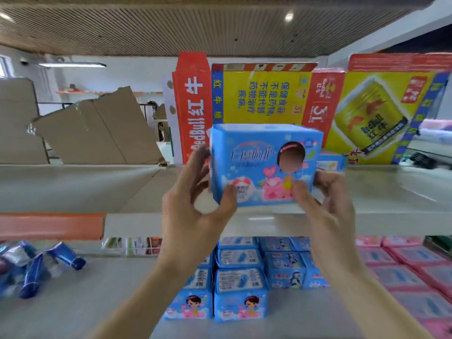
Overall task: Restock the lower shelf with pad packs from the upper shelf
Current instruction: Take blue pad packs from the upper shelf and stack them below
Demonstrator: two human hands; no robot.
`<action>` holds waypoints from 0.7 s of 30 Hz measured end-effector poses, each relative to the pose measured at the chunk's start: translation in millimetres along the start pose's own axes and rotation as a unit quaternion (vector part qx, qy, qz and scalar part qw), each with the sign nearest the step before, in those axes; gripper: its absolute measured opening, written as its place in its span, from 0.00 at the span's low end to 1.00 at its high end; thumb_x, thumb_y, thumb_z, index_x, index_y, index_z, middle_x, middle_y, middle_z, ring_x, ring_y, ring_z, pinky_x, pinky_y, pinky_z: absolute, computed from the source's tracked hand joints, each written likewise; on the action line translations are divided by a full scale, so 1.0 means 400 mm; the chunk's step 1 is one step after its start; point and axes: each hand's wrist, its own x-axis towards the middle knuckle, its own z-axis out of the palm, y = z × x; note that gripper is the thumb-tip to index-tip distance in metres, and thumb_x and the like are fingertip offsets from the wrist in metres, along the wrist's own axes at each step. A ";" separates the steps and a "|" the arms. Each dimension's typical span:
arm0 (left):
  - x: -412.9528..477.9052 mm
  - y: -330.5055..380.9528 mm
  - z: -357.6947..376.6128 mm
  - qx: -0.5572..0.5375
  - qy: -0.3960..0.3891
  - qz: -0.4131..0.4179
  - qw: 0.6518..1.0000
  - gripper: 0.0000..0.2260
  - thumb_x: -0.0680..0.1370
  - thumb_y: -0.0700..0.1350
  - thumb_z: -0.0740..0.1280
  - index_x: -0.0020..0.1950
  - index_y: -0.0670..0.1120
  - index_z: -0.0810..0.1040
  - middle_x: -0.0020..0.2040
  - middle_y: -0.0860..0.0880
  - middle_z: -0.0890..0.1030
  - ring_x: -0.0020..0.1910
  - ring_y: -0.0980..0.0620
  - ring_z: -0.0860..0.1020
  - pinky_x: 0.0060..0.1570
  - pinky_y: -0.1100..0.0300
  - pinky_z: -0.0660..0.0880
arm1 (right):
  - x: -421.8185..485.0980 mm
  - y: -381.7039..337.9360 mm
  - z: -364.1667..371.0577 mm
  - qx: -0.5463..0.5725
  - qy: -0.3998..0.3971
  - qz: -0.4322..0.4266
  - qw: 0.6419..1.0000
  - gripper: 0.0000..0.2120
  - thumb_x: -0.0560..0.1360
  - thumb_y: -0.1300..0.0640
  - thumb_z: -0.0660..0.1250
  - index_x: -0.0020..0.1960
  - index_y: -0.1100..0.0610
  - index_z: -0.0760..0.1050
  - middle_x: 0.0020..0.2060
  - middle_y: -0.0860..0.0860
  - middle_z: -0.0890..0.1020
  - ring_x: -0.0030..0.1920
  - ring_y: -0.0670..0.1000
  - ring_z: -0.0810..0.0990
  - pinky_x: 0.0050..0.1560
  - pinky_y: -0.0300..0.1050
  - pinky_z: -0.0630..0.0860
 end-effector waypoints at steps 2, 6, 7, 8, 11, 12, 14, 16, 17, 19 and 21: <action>-0.064 0.013 0.011 -0.009 -0.008 0.019 1.000 0.31 0.70 0.48 0.76 0.71 0.51 0.72 0.61 0.60 0.82 0.62 0.55 0.81 0.57 0.63 0.78 | -0.048 -0.009 -0.061 0.012 -0.028 -0.028 0.999 0.11 0.75 0.64 0.70 0.51 0.60 0.68 0.62 0.53 0.78 0.53 0.43 0.81 0.49 0.36 0.77; -0.218 0.013 0.037 -0.010 -0.003 0.016 1.000 0.34 0.68 0.53 0.78 0.73 0.60 0.72 0.64 0.55 0.81 0.64 0.52 0.79 0.59 0.59 0.78 | -0.151 -0.019 -0.175 0.018 -0.047 -0.025 0.998 0.20 0.71 0.54 0.74 0.59 0.52 0.71 0.58 0.52 0.82 0.60 0.51 0.80 0.59 0.45 0.78; -0.260 0.015 0.043 -0.013 0.002 0.010 1.000 0.34 0.68 0.56 0.79 0.72 0.64 0.72 0.66 0.53 0.80 0.65 0.52 0.79 0.59 0.57 0.78 | -0.179 -0.019 -0.200 0.026 -0.048 -0.009 0.998 0.23 0.70 0.54 0.74 0.62 0.50 0.71 0.60 0.50 0.81 0.62 0.51 0.79 0.62 0.46 0.77; -0.303 0.019 0.052 -0.016 0.006 -0.001 1.000 0.33 0.68 0.59 0.78 0.71 0.66 0.72 0.67 0.52 0.80 0.66 0.52 0.78 0.60 0.54 0.78 | -0.209 -0.023 -0.224 0.036 -0.050 0.010 0.998 0.26 0.70 0.56 0.73 0.66 0.48 0.70 0.63 0.49 0.80 0.65 0.50 0.78 0.64 0.45 0.76; -0.440 0.023 0.073 0.011 0.030 -0.018 0.999 0.32 0.69 0.58 0.78 0.71 0.64 0.72 0.69 0.51 0.78 0.69 0.47 0.76 0.64 0.43 0.75 | -0.301 -0.038 -0.304 0.025 -0.079 0.065 0.994 0.32 0.72 0.67 0.71 0.74 0.56 0.65 0.67 0.47 0.79 0.68 0.48 0.76 0.65 0.41 0.74; -0.489 0.024 0.075 0.036 0.037 -0.004 0.999 0.32 0.70 0.56 0.77 0.73 0.60 0.73 0.70 0.49 0.77 0.70 0.44 0.75 0.65 0.40 0.74 | -0.334 -0.043 -0.330 0.021 -0.097 0.084 0.992 0.31 0.73 0.69 0.70 0.74 0.58 0.65 0.65 0.46 0.80 0.66 0.48 0.78 0.64 0.40 0.75; -0.593 0.031 0.080 0.093 0.038 0.013 0.995 0.31 0.73 0.48 0.77 0.73 0.43 0.73 0.70 0.41 0.76 0.70 0.40 0.74 0.65 0.39 0.74 | -0.405 -0.054 -0.379 0.013 -0.124 0.115 0.985 0.29 0.72 0.67 0.67 0.71 0.54 0.70 0.60 0.46 0.83 0.61 0.49 0.81 0.60 0.40 0.77; -0.700 0.043 0.083 0.141 0.039 -0.003 0.989 0.29 0.71 0.38 0.76 0.69 0.31 0.71 0.68 0.34 0.75 0.70 0.44 0.74 0.66 0.48 0.75 | -0.480 -0.060 -0.419 0.010 -0.126 0.146 0.981 0.25 0.70 0.64 0.69 0.63 0.45 0.76 0.53 0.47 0.84 0.55 0.51 0.82 0.57 0.42 0.79; -0.750 0.047 0.083 0.162 0.046 -0.021 0.986 0.29 0.70 0.36 0.75 0.68 0.29 0.71 0.68 0.33 0.75 0.69 0.50 0.75 0.64 0.56 0.75 | -0.516 -0.059 -0.436 0.014 -0.126 0.163 0.978 0.23 0.70 0.62 0.71 0.60 0.42 0.78 0.53 0.47 0.84 0.54 0.51 0.82 0.57 0.45 0.80; -0.831 0.068 0.075 0.161 0.061 -0.062 0.983 0.30 0.70 0.38 0.76 0.70 0.34 0.72 0.69 0.37 0.75 0.61 0.58 0.79 0.60 0.64 0.75 | -0.583 -0.067 -0.456 0.019 -0.130 0.189 0.973 0.18 0.71 0.54 0.75 0.60 0.44 0.77 0.57 0.52 0.83 0.58 0.54 0.82 0.59 0.49 0.79; -0.877 0.091 0.060 0.134 0.077 -0.095 0.983 0.29 0.73 0.43 0.75 0.73 0.44 0.73 0.71 0.42 0.75 0.63 0.45 0.80 0.63 0.54 0.76 | -0.633 -0.065 -0.474 0.021 -0.133 0.202 0.970 0.20 0.72 0.55 0.76 0.61 0.51 0.75 0.60 0.57 0.80 0.62 0.56 0.80 0.61 0.54 0.78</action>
